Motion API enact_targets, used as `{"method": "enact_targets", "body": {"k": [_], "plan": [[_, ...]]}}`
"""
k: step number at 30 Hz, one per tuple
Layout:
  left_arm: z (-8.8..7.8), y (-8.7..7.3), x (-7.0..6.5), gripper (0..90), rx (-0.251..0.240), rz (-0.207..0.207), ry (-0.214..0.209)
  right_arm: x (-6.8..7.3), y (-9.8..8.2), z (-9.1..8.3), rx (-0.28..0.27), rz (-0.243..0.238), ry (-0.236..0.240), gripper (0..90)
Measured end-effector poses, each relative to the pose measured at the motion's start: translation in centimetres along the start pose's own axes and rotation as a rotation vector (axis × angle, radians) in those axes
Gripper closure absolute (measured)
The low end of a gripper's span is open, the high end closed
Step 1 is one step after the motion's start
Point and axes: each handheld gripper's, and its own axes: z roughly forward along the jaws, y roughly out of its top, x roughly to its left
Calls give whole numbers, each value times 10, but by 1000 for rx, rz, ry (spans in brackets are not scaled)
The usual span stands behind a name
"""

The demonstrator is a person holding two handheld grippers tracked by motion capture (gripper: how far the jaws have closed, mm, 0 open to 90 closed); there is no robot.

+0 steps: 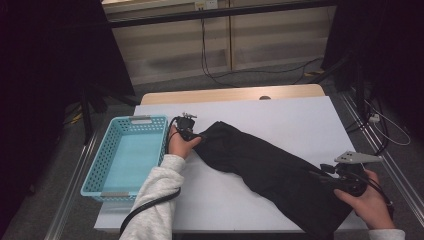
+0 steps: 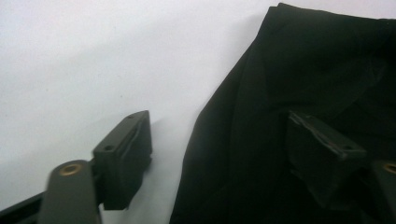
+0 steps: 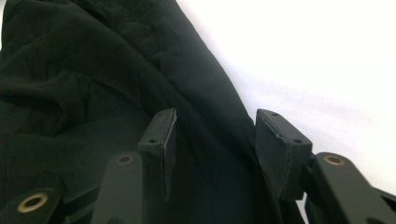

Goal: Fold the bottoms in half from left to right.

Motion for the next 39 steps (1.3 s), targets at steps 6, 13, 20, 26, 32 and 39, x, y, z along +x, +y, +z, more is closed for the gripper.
{"method": "enact_targets", "body": {"k": [6,13,20,26,32,39], "plan": [[-4,1,-5,422,48,31,-29,6,2,2,-7,-13,6,468],[-7,3,-3,638,79,12,-85,18,6,5,-11,-47,26,456],[-6,5,-9,846,109,-24,-122,20,5,7,-8,-55,35,456],[-12,8,-4,860,93,-64,-117,23,6,8,-7,-65,49,422],[-28,20,5,862,53,-69,-106,35,9,14,3,-93,67,354],[-32,27,13,862,24,-70,-86,36,9,18,9,-84,64,341]]}}
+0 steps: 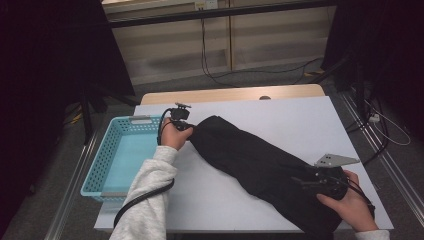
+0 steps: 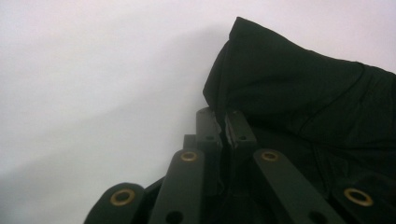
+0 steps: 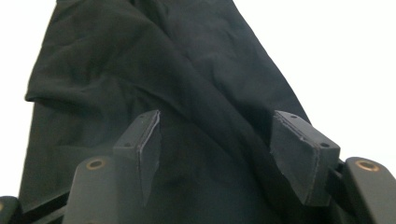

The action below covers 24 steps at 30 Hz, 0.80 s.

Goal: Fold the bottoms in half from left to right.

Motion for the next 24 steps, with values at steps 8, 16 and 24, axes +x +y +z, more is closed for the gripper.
{"method": "enact_targets", "body": {"k": [8,16,24], "plan": [[-1,2,6,862,-6,4,26,4,-1,6,15,-8,7,330],[8,2,11,855,-14,-9,48,-1,-3,4,5,13,4,321],[16,0,13,417,-37,4,91,3,-2,5,4,2,18,321]]}}
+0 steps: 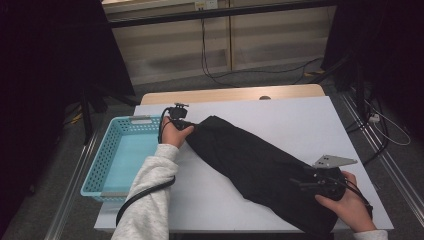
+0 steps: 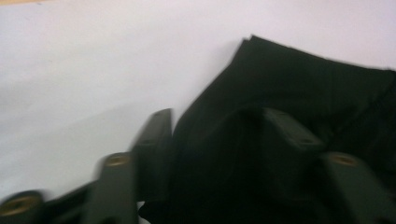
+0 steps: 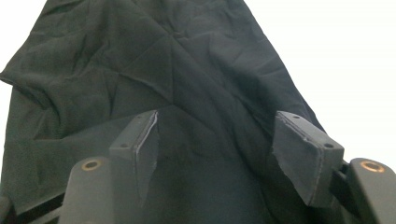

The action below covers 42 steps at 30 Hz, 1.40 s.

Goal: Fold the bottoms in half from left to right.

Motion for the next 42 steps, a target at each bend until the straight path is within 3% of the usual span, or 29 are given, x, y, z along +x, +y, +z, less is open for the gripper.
{"method": "enact_targets", "body": {"k": [2,6,10,13,15,17,20,22,23,26,29,30,31,35,42], "plan": [[2,-1,0,406,5,-2,3,1,1,0,-1,-1,3,320],[7,-5,3,298,16,-8,21,2,1,0,-2,-9,12,320],[14,-12,3,246,46,48,67,2,1,0,-1,-16,14,320],[18,-15,-1,164,50,13,35,2,1,-1,-3,-15,15,320],[19,-16,-4,165,59,48,54,2,2,-1,-5,-13,14,320],[19,-16,-7,170,62,44,60,2,2,-2,-8,-16,17,320],[17,-16,-10,250,70,55,57,2,2,-1,-6,-16,16,320],[14,-16,-10,332,73,38,42,3,2,-1,-7,-14,15,320],[13,-17,-11,422,71,29,41,3,2,-1,-7,-15,16,320],[12,-17,-15,496,86,38,35,2,2,-1,-7,-17,15,320],[11,-16,-18,706,106,21,-5,2,3,-1,-7,-20,15,320],[12,-16,-19,767,108,-6,-32,2,3,-1,-7,-21,15,320],[12,-16,-20,802,108,-4,-28,2,3,-2,-9,-21,15,320],[11,-15,-22,827,113,-31,-18,3,4,-2,-13,-19,15,320],[0,-4,-18,843,101,-33,-36,2,3,-2,-15,-18,19,320]]}}
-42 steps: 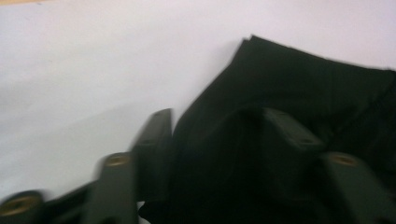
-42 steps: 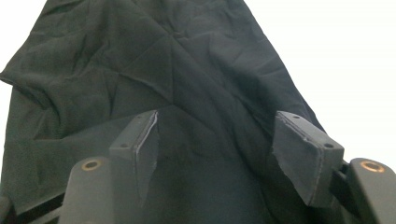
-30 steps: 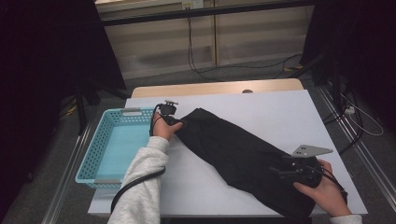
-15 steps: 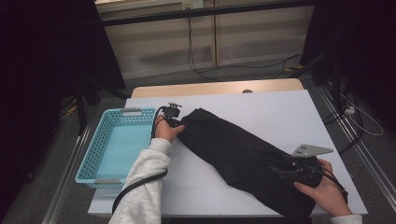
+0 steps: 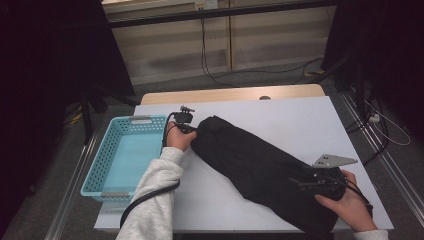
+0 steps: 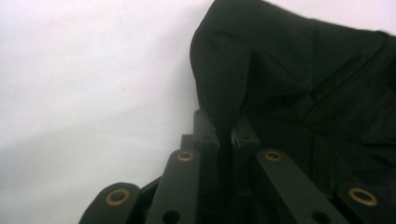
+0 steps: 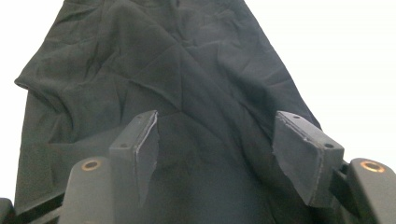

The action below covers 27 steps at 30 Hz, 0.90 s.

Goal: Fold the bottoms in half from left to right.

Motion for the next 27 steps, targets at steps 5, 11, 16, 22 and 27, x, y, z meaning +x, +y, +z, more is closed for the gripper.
{"method": "enact_targets", "body": {"k": [5,11,16,22,27], "plan": [[-12,10,2,848,-49,4,2,0,0,0,-3,-1,-2,314],[-25,21,9,849,-70,1,7,0,0,-1,-11,6,2,271],[-25,19,4,848,-70,20,-8,-1,-1,1,-4,13,-7,252],[-26,15,-9,848,-67,54,-41,-1,0,-1,-14,14,-14,250],[-30,16,-26,848,-82,105,-65,-1,0,-1,-8,15,-13,251]]}}
